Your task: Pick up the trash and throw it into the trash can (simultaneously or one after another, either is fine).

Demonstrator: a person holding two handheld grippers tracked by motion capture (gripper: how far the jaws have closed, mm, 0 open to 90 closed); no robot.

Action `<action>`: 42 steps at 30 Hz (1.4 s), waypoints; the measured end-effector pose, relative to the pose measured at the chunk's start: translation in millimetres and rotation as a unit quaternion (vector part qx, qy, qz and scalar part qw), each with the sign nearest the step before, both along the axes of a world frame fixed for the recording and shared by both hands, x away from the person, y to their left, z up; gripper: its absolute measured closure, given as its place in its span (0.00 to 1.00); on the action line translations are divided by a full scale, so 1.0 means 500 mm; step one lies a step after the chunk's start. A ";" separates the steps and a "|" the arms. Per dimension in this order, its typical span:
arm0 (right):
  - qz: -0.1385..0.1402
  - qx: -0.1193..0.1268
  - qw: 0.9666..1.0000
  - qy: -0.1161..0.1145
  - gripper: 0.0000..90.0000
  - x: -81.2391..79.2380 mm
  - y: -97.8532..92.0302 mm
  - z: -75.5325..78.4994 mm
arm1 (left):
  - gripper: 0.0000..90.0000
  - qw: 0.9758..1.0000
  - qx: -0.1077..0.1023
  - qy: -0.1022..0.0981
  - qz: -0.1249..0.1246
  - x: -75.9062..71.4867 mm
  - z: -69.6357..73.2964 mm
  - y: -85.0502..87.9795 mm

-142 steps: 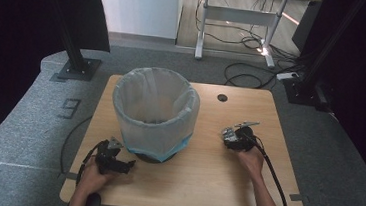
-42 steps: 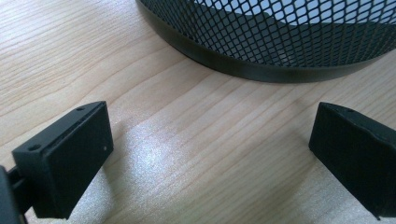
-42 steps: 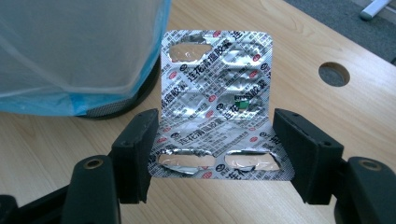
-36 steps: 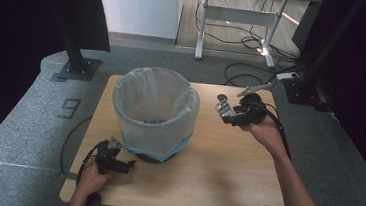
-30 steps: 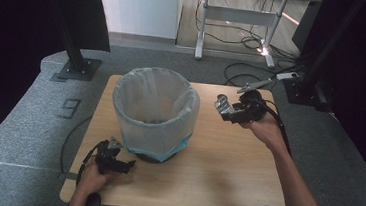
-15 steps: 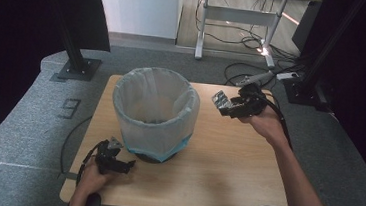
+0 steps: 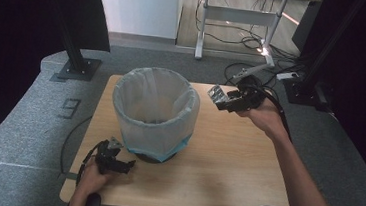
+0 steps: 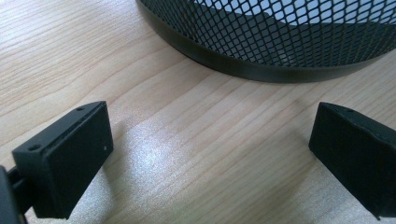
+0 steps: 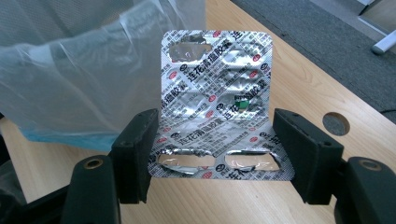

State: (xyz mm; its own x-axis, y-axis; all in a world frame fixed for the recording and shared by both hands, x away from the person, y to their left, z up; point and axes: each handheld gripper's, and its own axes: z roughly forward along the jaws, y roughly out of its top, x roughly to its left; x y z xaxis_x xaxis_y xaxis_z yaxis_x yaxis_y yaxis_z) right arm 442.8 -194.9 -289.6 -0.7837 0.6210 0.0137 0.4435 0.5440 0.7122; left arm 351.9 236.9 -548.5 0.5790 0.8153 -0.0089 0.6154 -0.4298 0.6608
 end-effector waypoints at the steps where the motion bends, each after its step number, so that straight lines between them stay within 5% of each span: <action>1: 0.003 0.003 1.000 -0.001 0.37 0.000 0.002 0.002 | 0.00 1.000 0.000 0.000 0.000 0.000 0.000 0.000; 42: 0.058 -0.006 0.998 -0.017 0.37 0.016 0.122 0.080 | 0.00 1.000 0.000 0.000 0.000 0.000 0.000 0.000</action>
